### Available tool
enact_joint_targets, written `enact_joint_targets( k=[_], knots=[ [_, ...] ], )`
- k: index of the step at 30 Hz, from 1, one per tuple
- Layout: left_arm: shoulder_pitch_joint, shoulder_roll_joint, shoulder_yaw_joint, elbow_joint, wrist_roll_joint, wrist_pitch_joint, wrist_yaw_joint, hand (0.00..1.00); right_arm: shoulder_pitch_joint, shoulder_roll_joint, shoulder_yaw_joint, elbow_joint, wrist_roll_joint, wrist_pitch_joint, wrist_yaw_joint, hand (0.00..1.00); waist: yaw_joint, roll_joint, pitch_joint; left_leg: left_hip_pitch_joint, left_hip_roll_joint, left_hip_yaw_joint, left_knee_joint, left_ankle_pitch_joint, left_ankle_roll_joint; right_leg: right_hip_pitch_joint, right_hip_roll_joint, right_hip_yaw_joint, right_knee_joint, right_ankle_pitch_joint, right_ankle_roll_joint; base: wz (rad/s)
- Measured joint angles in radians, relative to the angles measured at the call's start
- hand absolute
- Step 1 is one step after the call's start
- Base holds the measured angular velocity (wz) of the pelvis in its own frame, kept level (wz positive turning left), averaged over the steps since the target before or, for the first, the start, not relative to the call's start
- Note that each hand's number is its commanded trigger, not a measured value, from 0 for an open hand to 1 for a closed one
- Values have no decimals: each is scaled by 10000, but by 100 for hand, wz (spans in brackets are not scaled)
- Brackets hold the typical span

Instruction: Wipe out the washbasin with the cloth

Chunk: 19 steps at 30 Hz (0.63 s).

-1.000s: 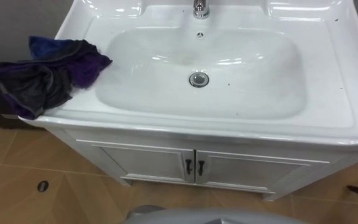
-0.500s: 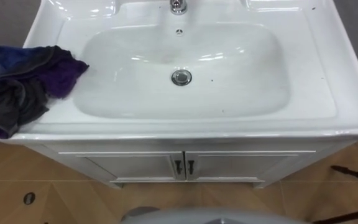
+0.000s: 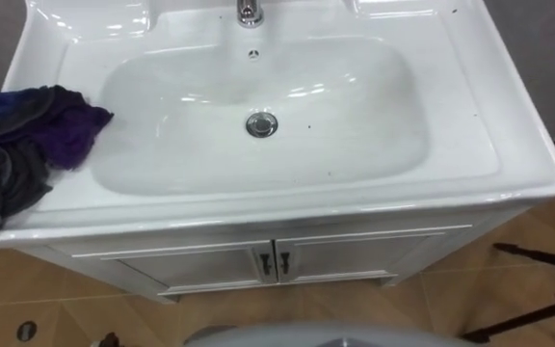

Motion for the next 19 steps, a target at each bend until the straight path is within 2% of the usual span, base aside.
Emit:
enact_joint_targets(
  k=[3,9,14,19],
  knots=[
    [-65,-22,1,167,1,107,-47,0,-1,18,2,63,-5,155,93,0,-6,-4,-26,101,3,-1,-13,0,0,70,-2,5,6,4,-2,-4],
    [-58,-83,-8,387,-17,387,-402,0,-28,11,-3,83,-96,394,197,0,-30,1,-23,148,56,0,-8,-1,0,100,9,36,19,19,-8,0],
    [124,-115,-200,538,0,394,-838,0,-207,-49,-20,37,-232,409,218,0,54,57,-14,149,97,-6,-15,-2,0,87,22,74,16,60,3,-2],
    [117,-85,-205,538,173,577,-1433,0,-318,-89,-12,-56,-206,391,210,0,80,184,-4,124,107,-7,-18,-31,40,81,30,46,17,62,20,4]
  ],
)
